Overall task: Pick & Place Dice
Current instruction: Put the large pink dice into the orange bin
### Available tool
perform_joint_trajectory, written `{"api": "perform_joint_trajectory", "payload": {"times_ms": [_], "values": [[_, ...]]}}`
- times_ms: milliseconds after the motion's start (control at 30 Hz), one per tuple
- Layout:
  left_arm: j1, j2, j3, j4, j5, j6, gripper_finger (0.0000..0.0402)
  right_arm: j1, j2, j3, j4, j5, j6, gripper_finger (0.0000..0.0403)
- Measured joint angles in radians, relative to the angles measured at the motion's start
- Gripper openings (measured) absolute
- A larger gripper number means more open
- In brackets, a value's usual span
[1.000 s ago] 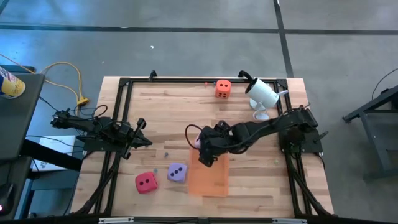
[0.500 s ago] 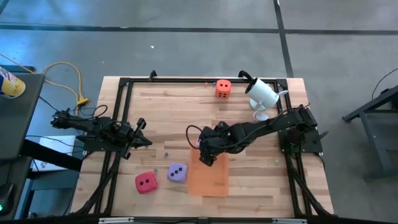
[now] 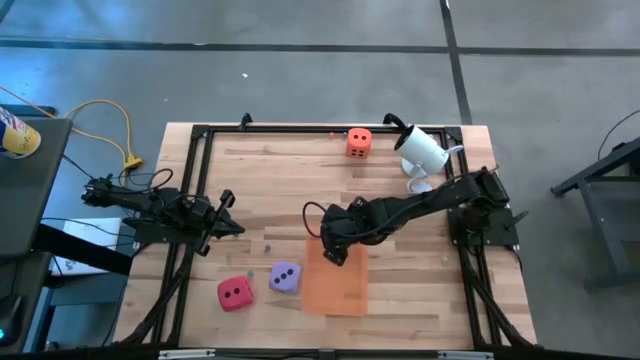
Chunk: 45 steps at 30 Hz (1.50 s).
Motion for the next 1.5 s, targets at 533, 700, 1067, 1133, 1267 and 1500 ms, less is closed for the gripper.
{"api": "perform_joint_trajectory", "payload": {"times_ms": [533, 700, 1067, 1133, 1267, 1500], "values": [[0.0, 0.0, 0.0, 0.0, 0.001, 0.0, 0.0, 0.021, 0.158, -0.033, -0.013, -0.156, -0.28, 0.0352], [0.0, 0.0, 0.0, 0.0, 0.0, 0.0, 0.0, 0.013, 0.193, -0.033, -0.017, -0.188, -0.264, 0.0363], [0.0, 0.0, 0.0, 0.0, 0.0, 0.0, 0.0, 0.008, 0.21, -0.033, -0.034, -0.209, -0.259, 0.0365], [0.0, 0.0, 0.0, 0.0, 0.0, 0.0, 0.0, 0.008, 0.21, -0.033, -0.034, -0.205, -0.259, 0.0365], [0.0, 0.0, 0.0, 0.0, 0.0, 0.0, 0.0, 0.008, 0.21, -0.033, -0.034, -0.214, -0.265, 0.0386], [0.0, 0.0, 0.0, 0.0, 0.0, 0.0, 0.0, 0.002, 0.21, -0.032, -0.032, -0.259, -0.314, 0.0387]]}}
